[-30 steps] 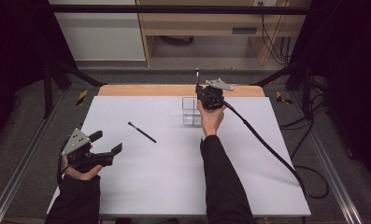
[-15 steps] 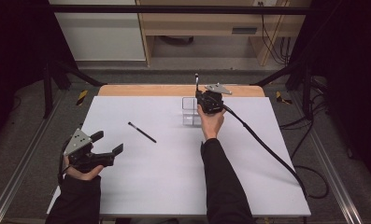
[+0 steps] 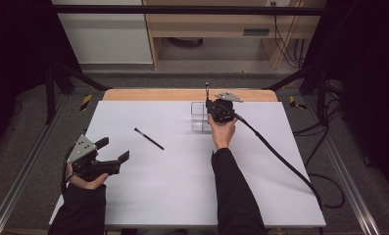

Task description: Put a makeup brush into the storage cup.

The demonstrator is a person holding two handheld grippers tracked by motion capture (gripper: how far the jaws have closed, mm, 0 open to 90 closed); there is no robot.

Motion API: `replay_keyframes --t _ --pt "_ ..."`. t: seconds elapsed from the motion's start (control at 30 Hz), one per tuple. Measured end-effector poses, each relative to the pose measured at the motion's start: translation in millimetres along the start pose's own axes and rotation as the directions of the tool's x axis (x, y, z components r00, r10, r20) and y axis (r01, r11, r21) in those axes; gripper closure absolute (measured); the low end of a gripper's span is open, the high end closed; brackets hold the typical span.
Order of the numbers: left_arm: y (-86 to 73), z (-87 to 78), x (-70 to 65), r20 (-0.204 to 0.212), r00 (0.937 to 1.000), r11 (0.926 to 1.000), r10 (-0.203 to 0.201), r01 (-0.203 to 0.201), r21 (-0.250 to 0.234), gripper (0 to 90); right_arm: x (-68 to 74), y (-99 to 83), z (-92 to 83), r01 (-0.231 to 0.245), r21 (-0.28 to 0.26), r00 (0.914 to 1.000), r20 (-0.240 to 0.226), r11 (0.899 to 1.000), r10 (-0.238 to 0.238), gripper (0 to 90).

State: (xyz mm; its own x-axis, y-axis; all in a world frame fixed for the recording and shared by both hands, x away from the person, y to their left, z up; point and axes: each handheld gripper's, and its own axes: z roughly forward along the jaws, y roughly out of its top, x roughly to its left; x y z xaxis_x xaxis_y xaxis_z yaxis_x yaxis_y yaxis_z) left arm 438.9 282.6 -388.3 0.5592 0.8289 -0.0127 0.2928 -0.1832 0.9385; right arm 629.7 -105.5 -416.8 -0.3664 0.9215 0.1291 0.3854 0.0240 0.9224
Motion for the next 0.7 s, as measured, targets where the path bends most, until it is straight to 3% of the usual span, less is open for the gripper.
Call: replay_keyframes --t 0.23,0.53,0.7 --pt "0.4 -0.6 -0.2 0.000 1.0000 1.0000 0.003 -0.003 -0.001 9.4 1.3 -1.2 -2.9 0.022 0.040 0.9998 0.000 0.999 -0.022 81.9" --pt "1.2 -0.5 -1.8 0.002 1.0000 1.0000 0.000 0.000 -0.006 9.5 4.1 6.6 -26.2 0.036 -0.005 0.9990 -0.026 0.999 -0.036 70.5" --pt "1.1 -0.4 -1.7 0.000 1.0000 1.0000 0.000 0.000 -0.006 9.5 6.5 10.8 -45.8 0.055 -0.013 0.9963 -0.066 0.998 -0.056 62.1"
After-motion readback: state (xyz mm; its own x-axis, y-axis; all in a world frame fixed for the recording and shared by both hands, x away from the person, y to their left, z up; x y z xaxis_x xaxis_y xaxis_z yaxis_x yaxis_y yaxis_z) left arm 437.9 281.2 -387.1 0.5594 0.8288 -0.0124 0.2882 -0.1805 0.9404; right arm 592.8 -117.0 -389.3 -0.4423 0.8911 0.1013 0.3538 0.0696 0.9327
